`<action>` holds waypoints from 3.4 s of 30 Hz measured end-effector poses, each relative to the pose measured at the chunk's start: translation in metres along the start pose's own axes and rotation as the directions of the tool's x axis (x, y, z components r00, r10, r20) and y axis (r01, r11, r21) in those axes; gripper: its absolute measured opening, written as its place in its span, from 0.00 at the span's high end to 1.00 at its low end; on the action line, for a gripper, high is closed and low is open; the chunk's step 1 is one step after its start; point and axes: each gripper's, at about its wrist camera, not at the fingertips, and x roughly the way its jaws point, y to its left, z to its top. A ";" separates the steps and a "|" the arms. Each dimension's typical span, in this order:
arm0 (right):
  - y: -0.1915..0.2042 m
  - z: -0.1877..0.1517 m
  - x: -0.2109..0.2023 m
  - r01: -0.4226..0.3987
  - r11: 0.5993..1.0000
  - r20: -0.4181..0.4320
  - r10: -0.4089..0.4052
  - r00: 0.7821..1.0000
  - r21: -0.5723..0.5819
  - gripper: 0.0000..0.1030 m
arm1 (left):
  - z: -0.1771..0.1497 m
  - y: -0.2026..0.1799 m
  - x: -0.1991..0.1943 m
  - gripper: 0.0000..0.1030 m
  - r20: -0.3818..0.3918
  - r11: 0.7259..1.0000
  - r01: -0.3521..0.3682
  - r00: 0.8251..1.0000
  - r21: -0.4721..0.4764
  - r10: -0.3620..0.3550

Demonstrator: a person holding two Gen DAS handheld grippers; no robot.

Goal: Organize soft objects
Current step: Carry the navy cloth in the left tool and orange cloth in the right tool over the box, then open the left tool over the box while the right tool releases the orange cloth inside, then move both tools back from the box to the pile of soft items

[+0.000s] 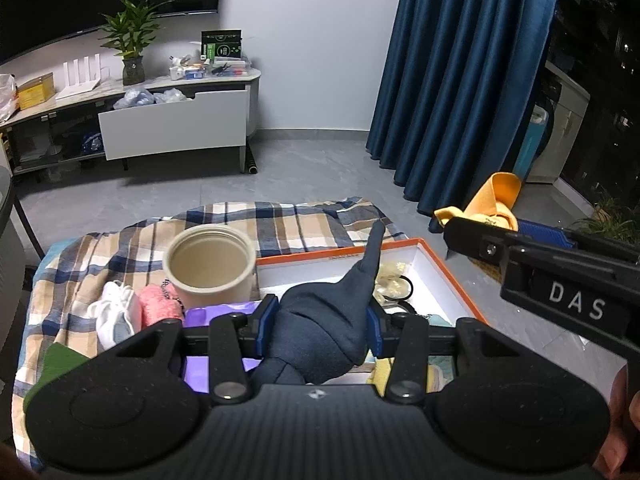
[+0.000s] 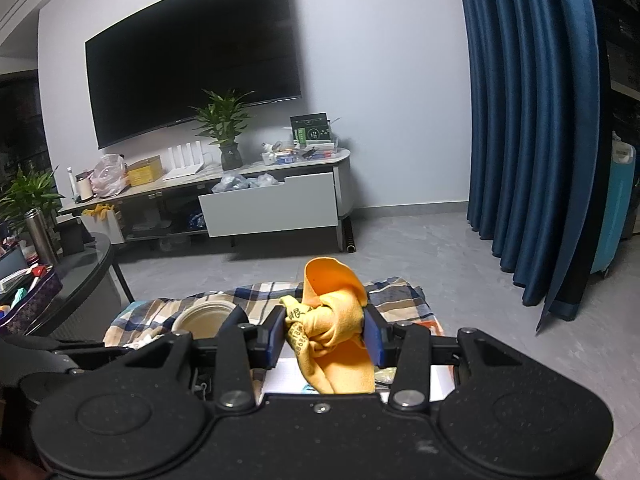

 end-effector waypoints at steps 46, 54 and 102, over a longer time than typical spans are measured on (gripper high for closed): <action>-0.060 -0.020 0.041 0.087 0.994 -0.109 -0.079 0.991 0.071 0.47 | -0.010 -0.046 0.051 0.55 -0.122 0.995 0.082 0.990 0.056 -0.075; -0.066 -0.022 0.050 0.096 0.992 -0.120 -0.086 0.989 0.077 0.39 | -0.009 -0.052 0.061 0.51 -0.135 0.994 0.095 0.987 0.057 -0.086; 0.072 -0.012 0.002 -0.109 0.994 -0.032 0.109 0.994 -0.021 0.22 | -0.023 0.088 -0.034 0.18 -0.002 0.989 -0.103 0.995 -0.110 0.104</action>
